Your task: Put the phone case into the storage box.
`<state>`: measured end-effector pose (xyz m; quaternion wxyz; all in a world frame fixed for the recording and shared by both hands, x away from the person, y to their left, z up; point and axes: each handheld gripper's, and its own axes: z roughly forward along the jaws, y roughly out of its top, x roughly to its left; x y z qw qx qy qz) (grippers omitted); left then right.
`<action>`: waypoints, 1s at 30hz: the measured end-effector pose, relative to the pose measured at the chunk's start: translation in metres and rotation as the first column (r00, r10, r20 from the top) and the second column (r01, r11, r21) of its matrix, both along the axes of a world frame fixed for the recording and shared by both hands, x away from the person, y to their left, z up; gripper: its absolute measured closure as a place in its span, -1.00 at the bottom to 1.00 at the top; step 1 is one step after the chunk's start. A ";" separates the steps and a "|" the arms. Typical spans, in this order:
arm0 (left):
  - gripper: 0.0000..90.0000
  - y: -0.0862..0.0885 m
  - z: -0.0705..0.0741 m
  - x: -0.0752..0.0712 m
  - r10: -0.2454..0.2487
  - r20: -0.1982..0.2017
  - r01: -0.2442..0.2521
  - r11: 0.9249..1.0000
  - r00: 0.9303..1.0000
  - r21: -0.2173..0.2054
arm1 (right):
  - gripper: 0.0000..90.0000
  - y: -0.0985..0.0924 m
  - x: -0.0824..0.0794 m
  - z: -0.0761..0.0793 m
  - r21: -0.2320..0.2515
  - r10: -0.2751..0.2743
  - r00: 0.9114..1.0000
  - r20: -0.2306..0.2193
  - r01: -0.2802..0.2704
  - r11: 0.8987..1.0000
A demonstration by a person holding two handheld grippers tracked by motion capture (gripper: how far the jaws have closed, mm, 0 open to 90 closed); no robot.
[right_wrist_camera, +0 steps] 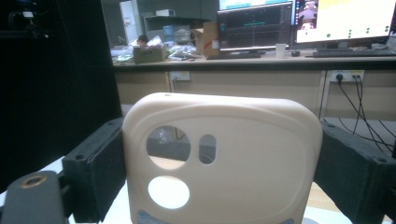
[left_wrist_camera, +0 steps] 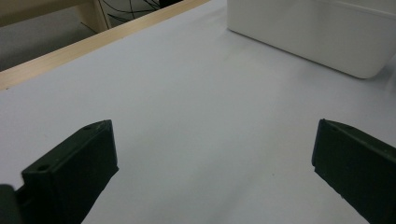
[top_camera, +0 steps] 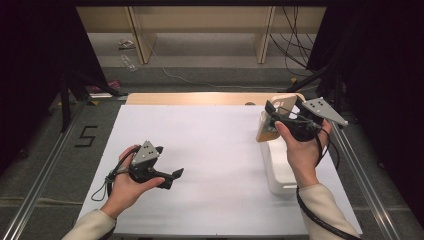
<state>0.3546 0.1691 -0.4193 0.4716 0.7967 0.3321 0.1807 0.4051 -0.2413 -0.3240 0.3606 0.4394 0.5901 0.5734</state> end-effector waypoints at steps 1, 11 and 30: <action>-1.00 0.000 0.000 0.000 0.000 0.000 0.000 1.000 1.000 0.000 | -0.74 -0.001 0.000 0.000 0.000 -0.003 1.000 0.001 0.003 1.000; -1.00 0.000 0.000 0.000 0.001 0.001 -0.001 1.000 1.000 -0.002 | -0.74 -0.005 0.001 0.000 -0.005 -0.024 1.000 0.000 0.024 1.000; -1.00 0.000 0.000 0.000 0.004 0.002 -0.004 1.000 1.000 -0.003 | -0.74 -0.013 0.003 -0.002 -0.016 -0.057 0.998 -0.003 0.057 0.998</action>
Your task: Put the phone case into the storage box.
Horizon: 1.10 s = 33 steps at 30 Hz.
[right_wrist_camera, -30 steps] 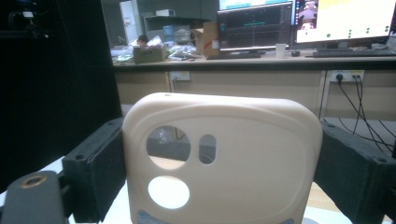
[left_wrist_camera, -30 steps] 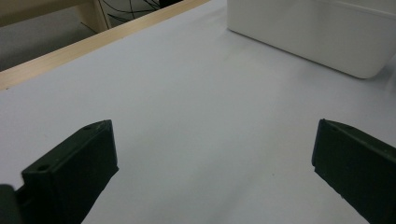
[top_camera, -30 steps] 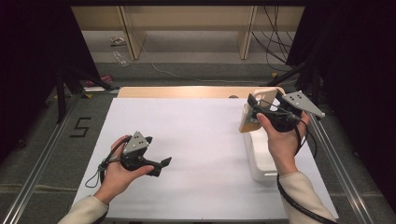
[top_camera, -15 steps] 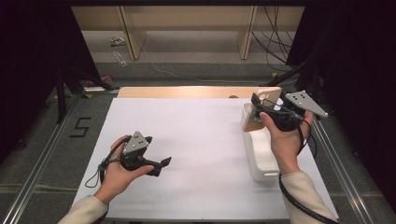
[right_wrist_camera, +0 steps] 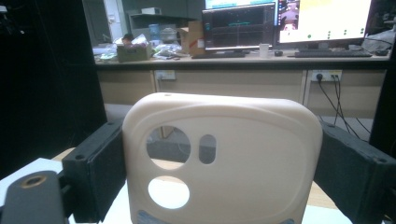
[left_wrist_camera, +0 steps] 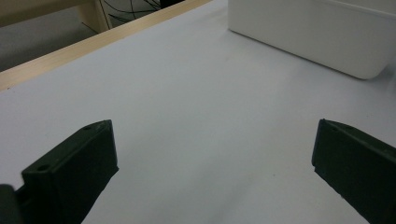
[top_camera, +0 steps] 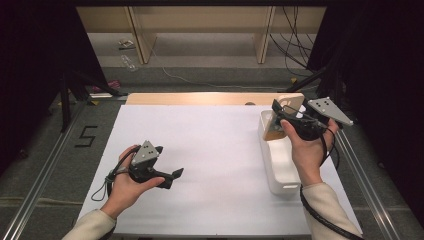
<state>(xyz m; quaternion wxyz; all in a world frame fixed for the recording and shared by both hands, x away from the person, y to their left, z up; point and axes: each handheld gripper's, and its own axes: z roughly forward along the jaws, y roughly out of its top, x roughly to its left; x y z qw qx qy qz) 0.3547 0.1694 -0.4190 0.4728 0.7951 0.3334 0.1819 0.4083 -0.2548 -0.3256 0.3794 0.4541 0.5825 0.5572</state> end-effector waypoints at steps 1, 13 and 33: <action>-1.00 0.000 0.000 0.000 0.000 0.000 0.000 1.000 1.000 0.000 | -0.74 -0.001 0.000 0.000 0.000 -0.002 1.000 0.001 0.002 1.000; -1.00 0.000 0.000 0.000 0.001 0.000 -0.001 1.000 1.000 0.001 | -0.74 -0.006 0.001 -0.001 -0.003 -0.023 1.000 -0.003 0.023 1.000; -1.00 0.000 0.000 0.000 0.001 0.002 -0.001 1.000 1.000 0.000 | -0.74 -0.013 0.005 -0.004 -0.016 -0.050 0.999 -0.008 0.050 0.999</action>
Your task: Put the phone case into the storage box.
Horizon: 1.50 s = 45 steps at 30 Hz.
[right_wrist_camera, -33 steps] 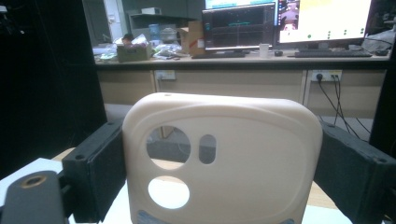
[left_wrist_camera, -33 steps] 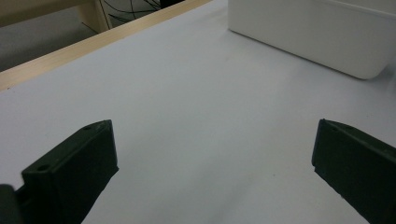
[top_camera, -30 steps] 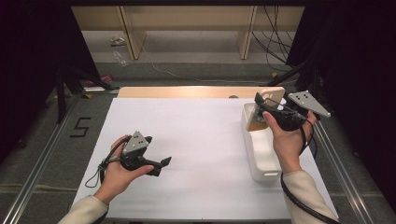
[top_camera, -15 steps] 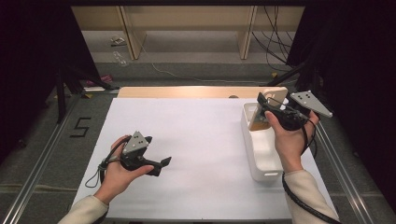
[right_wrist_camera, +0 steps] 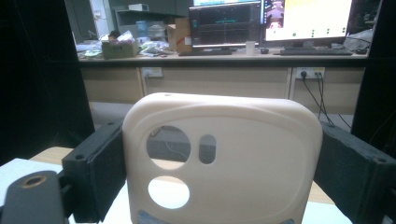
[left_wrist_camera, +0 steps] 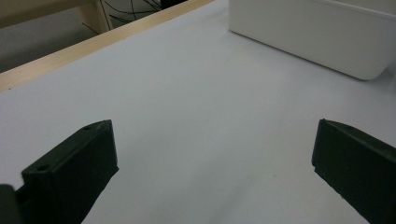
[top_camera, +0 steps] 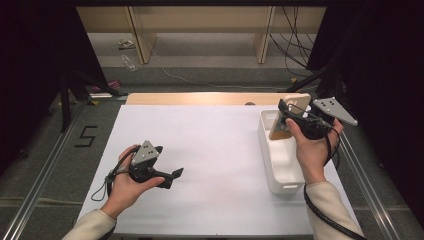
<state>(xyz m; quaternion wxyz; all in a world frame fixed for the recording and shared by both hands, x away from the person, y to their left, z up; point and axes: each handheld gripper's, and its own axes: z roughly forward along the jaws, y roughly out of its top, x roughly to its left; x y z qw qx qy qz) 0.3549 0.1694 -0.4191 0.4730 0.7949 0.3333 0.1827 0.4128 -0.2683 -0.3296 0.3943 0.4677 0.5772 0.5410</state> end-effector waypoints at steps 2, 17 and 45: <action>-1.00 0.000 0.000 0.000 -0.001 0.000 0.001 1.000 1.000 0.000 | -0.74 0.000 0.000 0.000 -0.001 -0.002 1.000 -0.001 0.002 1.000; -1.00 0.000 0.000 0.000 -0.001 0.001 0.001 1.000 1.000 0.001 | -0.74 -0.001 0.003 -0.005 -0.020 -0.019 1.000 -0.002 0.019 1.000; -1.00 0.000 0.001 0.000 0.004 0.005 -0.004 1.000 1.000 -0.003 | -0.74 -0.001 0.013 -0.010 -0.038 -0.038 0.999 -0.016 0.037 0.999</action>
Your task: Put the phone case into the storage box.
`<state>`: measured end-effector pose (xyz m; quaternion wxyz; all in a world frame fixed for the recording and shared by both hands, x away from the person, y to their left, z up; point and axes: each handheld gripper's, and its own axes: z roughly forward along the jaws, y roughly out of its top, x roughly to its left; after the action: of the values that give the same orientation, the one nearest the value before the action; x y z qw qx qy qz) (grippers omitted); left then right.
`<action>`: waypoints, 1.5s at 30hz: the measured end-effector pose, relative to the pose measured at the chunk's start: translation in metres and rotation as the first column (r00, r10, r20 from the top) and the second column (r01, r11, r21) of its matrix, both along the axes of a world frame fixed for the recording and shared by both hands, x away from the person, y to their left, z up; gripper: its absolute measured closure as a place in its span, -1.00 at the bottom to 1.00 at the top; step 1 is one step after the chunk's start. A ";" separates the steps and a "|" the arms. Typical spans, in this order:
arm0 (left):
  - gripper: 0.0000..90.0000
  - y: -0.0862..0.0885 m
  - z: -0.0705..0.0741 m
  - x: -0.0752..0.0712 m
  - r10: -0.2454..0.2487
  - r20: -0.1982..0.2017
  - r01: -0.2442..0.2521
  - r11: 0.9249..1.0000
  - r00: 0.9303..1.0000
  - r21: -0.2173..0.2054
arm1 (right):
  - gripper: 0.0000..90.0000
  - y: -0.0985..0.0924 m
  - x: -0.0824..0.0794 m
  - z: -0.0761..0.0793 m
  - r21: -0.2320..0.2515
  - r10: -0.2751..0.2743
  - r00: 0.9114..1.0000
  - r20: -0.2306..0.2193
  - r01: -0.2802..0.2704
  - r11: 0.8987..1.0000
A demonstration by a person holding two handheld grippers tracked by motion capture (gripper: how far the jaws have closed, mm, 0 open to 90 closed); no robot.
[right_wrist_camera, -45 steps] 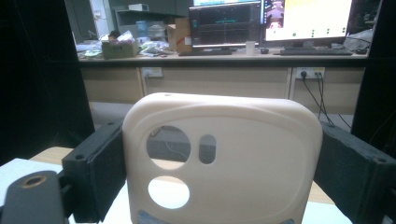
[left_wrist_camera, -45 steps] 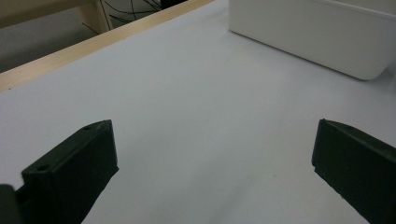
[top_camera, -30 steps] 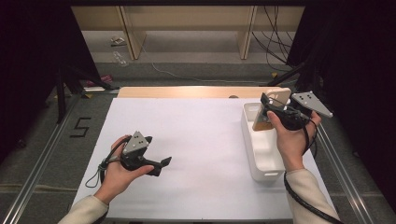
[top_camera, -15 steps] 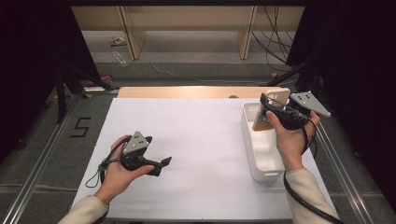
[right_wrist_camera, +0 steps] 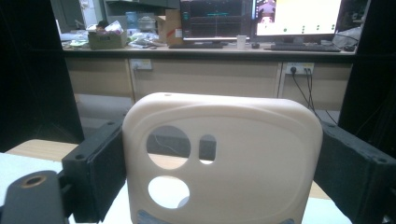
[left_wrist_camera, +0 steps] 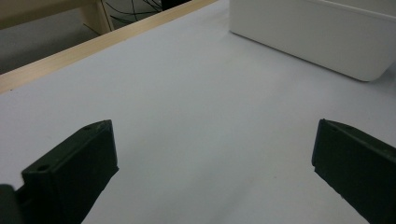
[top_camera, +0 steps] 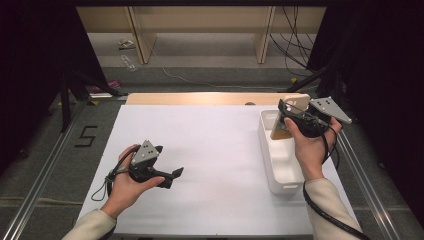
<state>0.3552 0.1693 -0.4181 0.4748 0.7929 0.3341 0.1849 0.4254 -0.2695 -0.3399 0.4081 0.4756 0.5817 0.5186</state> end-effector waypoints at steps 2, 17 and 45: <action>-1.00 0.000 0.000 0.000 0.000 0.000 0.000 1.000 1.000 -0.001 | -0.74 0.000 0.001 0.000 0.000 0.000 1.000 -0.001 0.000 1.000; -1.00 0.000 0.000 0.000 -0.001 -0.002 0.001 1.000 1.000 -0.003 | -0.74 0.007 0.012 -0.005 -0.011 -0.007 1.000 -0.014 0.007 1.000; -1.00 0.000 -0.001 0.001 -0.003 -0.005 0.003 1.000 1.000 -0.003 | -0.74 0.007 0.031 -0.016 -0.028 -0.027 0.999 -0.045 0.025 0.999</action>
<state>0.3563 0.1696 -0.4187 0.4754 0.7932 0.3344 0.1815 0.4560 -0.2628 -0.3559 0.4080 0.4890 0.5918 0.4942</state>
